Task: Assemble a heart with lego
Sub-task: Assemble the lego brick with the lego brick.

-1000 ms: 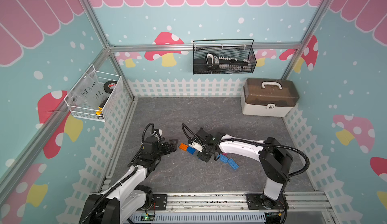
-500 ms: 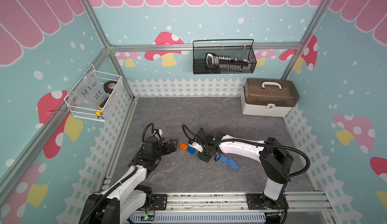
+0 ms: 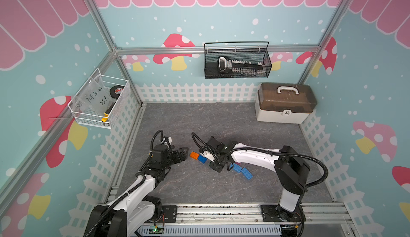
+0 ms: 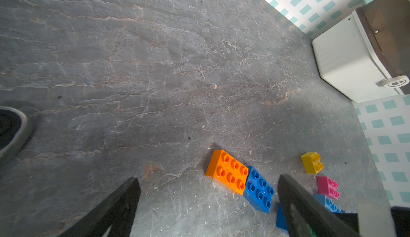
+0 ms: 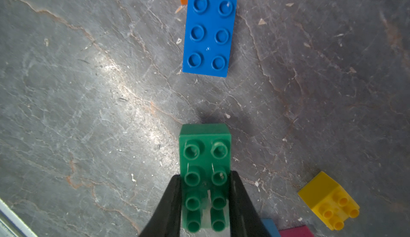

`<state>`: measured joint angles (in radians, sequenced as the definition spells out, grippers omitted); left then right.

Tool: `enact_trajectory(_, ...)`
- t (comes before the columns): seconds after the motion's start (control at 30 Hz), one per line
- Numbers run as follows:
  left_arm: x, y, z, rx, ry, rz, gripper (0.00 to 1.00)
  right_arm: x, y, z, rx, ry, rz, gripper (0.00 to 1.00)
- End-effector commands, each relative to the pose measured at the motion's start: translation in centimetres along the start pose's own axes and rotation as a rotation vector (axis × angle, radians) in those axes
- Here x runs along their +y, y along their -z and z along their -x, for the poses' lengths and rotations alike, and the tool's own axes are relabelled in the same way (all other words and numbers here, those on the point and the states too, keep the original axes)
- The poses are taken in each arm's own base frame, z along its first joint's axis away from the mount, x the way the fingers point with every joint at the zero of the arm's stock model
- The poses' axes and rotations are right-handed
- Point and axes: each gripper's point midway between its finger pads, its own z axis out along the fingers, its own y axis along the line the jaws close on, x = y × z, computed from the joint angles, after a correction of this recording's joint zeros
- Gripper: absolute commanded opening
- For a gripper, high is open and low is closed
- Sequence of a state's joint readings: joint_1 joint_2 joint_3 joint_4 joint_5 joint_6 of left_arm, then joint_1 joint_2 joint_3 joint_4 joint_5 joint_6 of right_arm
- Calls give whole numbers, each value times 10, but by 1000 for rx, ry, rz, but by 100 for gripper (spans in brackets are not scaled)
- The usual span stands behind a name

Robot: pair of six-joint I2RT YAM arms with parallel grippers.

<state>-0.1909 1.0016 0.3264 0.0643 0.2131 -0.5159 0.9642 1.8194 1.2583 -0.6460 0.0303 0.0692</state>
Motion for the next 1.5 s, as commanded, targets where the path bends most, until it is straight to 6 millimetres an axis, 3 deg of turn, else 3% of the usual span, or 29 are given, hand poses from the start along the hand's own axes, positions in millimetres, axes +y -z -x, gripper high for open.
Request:
enact_trajectory(0.0,-7,1,12,-24,-15,-14,96,0,-15,-29,135,4,-19,24)
enact_trajectory(0.47,-6,1,11,-21,-18,-13,96,3,-11,-8,93,19,15,24)
enact_trajectory(0.8,-7,1,11,-20,-22,-15,96,7,-13,-8,81,13,49,24)
enact_trajectory(1.2,-7,1,11,-19,-23,-11,96,11,43,15,-102,-2,117,24)
enact_trajectory(1.47,-6,0,11,-16,-24,-9,96,8,27,8,-58,1,111,24)
